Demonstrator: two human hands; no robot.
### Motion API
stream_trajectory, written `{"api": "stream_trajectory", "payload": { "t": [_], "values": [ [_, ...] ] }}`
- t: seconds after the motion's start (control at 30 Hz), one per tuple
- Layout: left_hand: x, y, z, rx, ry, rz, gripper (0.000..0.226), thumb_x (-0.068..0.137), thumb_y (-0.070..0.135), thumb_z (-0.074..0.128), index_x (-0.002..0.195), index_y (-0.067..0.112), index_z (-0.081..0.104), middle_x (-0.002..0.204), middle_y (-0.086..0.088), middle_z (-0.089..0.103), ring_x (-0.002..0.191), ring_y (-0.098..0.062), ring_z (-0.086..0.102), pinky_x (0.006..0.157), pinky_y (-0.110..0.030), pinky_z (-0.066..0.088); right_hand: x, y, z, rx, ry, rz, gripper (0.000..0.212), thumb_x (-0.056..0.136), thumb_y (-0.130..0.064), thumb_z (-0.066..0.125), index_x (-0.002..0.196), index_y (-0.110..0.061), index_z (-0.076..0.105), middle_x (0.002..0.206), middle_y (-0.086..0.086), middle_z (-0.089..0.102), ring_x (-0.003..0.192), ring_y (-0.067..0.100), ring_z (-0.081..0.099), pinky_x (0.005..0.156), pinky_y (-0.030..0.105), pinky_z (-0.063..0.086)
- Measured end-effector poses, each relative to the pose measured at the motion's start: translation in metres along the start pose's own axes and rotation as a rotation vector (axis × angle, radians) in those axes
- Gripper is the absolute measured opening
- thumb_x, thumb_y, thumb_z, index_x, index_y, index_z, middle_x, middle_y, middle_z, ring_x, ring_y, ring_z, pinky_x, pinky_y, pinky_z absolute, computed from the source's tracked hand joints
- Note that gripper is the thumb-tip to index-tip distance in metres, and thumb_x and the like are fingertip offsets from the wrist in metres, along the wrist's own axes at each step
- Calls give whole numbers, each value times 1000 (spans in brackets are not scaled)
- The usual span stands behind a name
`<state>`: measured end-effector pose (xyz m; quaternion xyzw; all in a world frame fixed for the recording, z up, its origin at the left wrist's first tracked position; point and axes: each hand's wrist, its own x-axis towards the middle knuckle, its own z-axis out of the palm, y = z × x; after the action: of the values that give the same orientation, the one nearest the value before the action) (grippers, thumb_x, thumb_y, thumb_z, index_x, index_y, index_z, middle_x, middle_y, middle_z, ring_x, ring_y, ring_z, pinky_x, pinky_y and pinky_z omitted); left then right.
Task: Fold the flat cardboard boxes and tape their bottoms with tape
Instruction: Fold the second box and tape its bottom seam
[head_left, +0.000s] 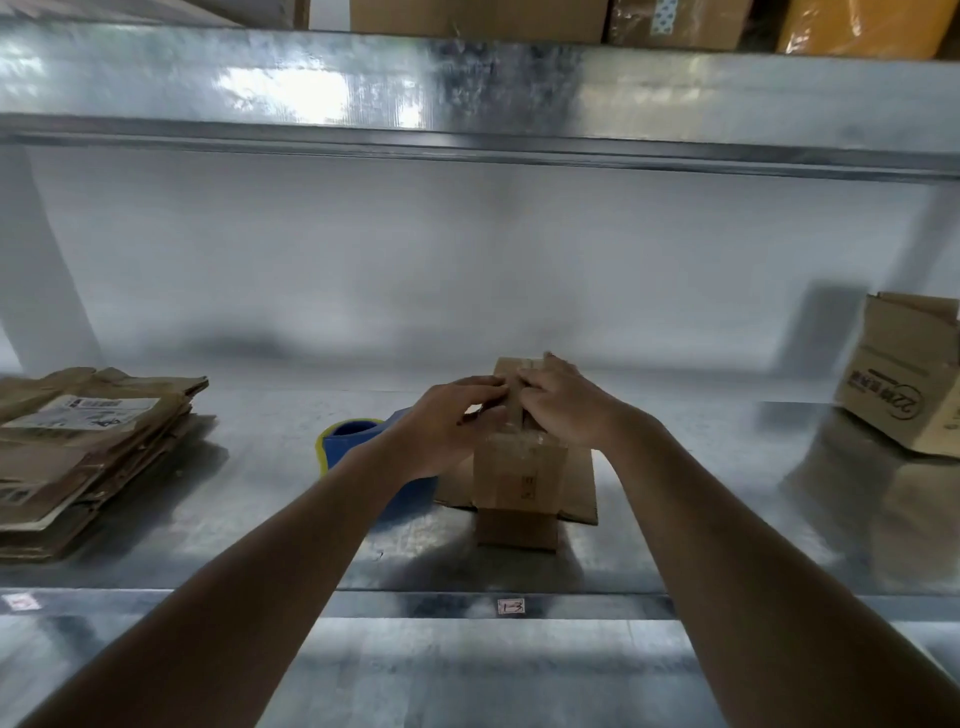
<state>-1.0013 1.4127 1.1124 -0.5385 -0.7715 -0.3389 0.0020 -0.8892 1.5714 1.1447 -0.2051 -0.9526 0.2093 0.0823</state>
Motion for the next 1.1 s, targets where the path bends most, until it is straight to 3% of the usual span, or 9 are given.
{"api": "stream_trajectory", "payload": {
  "t": [0.1, 0.2, 0.33, 0.57, 0.67, 0.73, 0.87, 0.97, 1.1],
  "values": [
    [2, -1, 6, -63, -4, 20, 43, 107, 28, 55, 149, 17, 56, 155, 6, 50, 141, -6, 45, 101, 3, 27, -6, 5, -1, 16, 66, -2, 50, 108, -44, 33, 149, -23, 52, 162, 7, 39, 153, 28, 27, 122, 50, 29],
    [5, -2, 14, -236, 16, -5, 41, 106, 24, 57, 146, 13, 54, 152, 0, 49, 139, -11, 50, 108, -20, 44, -14, 12, -5, -72, 137, 40, 50, 105, -47, 37, 148, -28, 53, 156, 5, 48, 143, 30, 43, 115, 48, 39],
    [8, 2, 16, -280, 21, -14, 37, 104, 29, 60, 141, 24, 58, 144, 4, 47, 133, -13, 54, 101, -24, 50, -17, 21, -9, -171, 153, 83, 50, 96, -57, 30, 129, -37, 62, 131, 3, 60, 126, 34, 55, 106, 49, 45],
    [23, 8, 18, -43, 63, 35, 25, 104, 22, 59, 122, 29, 76, 112, 3, 49, 103, -17, 55, 87, -28, 45, -33, 32, -11, -293, 192, 161, 51, 103, -55, 30, 147, -38, 50, 146, 10, 46, 144, 35, 35, 126, 55, 10],
    [29, 22, 21, -14, 50, 19, 27, 106, 20, 54, 123, 22, 76, 106, 4, 52, 101, -17, 58, 84, -25, 40, -40, 41, -10, -202, 230, 183, 48, 101, -51, 35, 142, -35, 54, 139, 8, 44, 138, 29, 43, 127, 55, 6],
    [29, 35, 21, -38, 39, 23, 26, 104, 34, 57, 112, 23, 79, 104, 5, 57, 103, -15, 61, 85, -30, 45, -47, 45, -13, -134, 265, 199, 44, 100, -50, 38, 139, -38, 56, 135, 3, 42, 132, 26, 49, 124, 58, 11],
    [23, 59, 23, 178, -73, 40, 59, 74, 84, 57, 82, 27, 67, 103, 8, 50, 98, -10, 54, 75, -33, 49, -54, 54, -15, -49, 304, 208, 35, 98, -49, 44, 131, -45, 57, 137, 2, 40, 131, 28, 45, 119, 55, 23],
    [19, 71, 24, 229, -136, -2, 61, 70, 76, 54, 97, 23, 67, 107, 6, 43, 109, -19, 48, 81, -34, 46, -57, 63, -16, 43, 273, 179, 32, 98, -50, 46, 127, -43, 55, 153, 5, 35, 140, 35, 36, 119, 54, 28],
    [17, 82, 18, 295, -170, -75, 48, 94, 53, 59, 135, 29, 62, 123, -2, 39, 123, -22, 30, 102, -40, 38, -65, 77, -18, -5, 329, 129, 35, 103, -50, 43, 134, -37, 55, 145, 7, 40, 128, 35, 44, 108, 47, 40]
  ]
}}
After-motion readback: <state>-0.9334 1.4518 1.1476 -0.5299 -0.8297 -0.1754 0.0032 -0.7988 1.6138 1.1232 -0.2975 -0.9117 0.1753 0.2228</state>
